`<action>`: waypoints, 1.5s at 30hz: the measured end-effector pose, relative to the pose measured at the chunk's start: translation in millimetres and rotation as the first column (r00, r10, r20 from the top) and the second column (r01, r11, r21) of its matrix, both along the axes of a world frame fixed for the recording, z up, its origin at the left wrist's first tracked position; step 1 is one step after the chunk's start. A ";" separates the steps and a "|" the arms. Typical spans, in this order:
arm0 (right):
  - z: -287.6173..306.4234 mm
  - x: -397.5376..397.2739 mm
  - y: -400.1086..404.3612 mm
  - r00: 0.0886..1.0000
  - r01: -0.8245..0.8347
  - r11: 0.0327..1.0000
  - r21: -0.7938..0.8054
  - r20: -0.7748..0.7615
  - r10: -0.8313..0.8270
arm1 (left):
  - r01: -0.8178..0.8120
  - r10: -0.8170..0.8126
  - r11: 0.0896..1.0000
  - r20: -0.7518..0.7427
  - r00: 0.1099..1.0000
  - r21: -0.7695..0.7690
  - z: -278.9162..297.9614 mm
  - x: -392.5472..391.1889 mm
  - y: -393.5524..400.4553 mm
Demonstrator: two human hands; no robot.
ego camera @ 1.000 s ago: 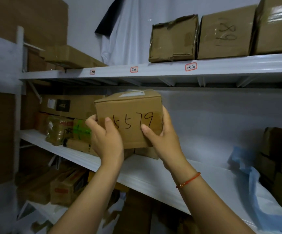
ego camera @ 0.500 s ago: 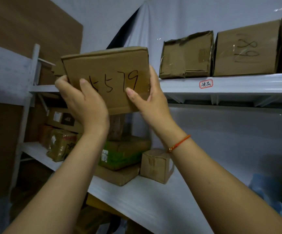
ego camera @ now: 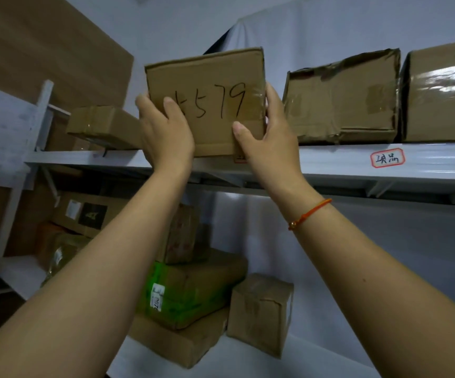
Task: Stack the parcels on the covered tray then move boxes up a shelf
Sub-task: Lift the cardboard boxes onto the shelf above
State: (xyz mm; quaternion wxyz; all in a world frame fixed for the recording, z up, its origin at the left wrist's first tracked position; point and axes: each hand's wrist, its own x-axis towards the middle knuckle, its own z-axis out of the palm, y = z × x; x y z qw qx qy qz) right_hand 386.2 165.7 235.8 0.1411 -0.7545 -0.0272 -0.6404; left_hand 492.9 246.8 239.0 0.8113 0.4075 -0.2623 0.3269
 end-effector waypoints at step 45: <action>-167.3 55.6 -183.9 0.704 0.709 0.696 -0.113 0.055 -0.708 | -0.145 -0.017 0.828 0.283 0.959 0.542 -173.4 47.1 -219.2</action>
